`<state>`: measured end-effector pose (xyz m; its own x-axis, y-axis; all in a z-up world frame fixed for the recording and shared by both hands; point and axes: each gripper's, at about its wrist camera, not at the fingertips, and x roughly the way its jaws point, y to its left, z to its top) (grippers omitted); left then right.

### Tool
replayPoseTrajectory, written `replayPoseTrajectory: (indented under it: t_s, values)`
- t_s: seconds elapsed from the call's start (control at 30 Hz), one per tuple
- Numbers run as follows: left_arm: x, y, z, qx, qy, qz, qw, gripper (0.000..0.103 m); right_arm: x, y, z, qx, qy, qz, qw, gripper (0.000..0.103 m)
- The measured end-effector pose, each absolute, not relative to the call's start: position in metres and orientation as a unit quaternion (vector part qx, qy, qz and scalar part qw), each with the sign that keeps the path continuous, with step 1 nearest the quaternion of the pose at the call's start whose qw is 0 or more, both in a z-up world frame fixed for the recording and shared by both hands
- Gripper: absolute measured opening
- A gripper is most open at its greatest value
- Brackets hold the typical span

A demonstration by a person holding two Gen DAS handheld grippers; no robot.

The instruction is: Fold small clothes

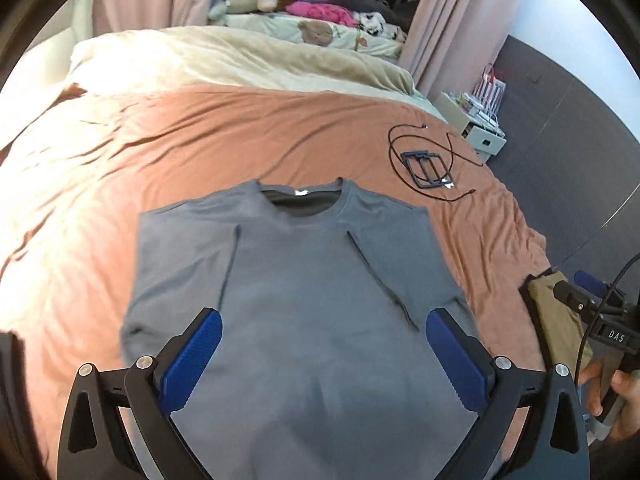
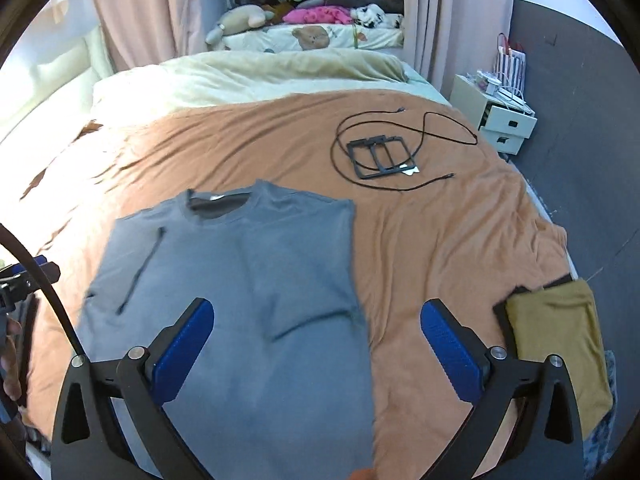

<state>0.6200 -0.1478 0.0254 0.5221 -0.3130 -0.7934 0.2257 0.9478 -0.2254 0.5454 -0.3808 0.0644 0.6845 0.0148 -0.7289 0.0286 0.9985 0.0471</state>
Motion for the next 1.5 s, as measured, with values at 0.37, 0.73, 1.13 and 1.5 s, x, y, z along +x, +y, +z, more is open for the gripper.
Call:
replayPoseTrajectory:
  t_s: [0.37,0.73,1.13,1.5]
  values:
    - [0.496,-0.083,0.092,-0.054,0.411,-0.135,0.9,0.103,0.419,-0.368,0.094,0.064,0.356,0.01,0.932,0.103]
    - [0.394,-0.036,0.11,-0.053,0.366,-0.119,0.922,0.103,0.305,-0.35,0.096,0.064,0.301,0.014,0.951,0.103]
    - [0.305,0.035,0.1,-0.089,0.326,-0.088,0.937,0.102,0.233,-0.344,0.061,0.055,0.28,0.032,0.958,0.103]
    - [0.229,0.077,0.067,-0.096,0.313,-0.085,0.941,0.103,0.192,-0.333,0.029,0.018,0.275,0.034,0.961,0.103]
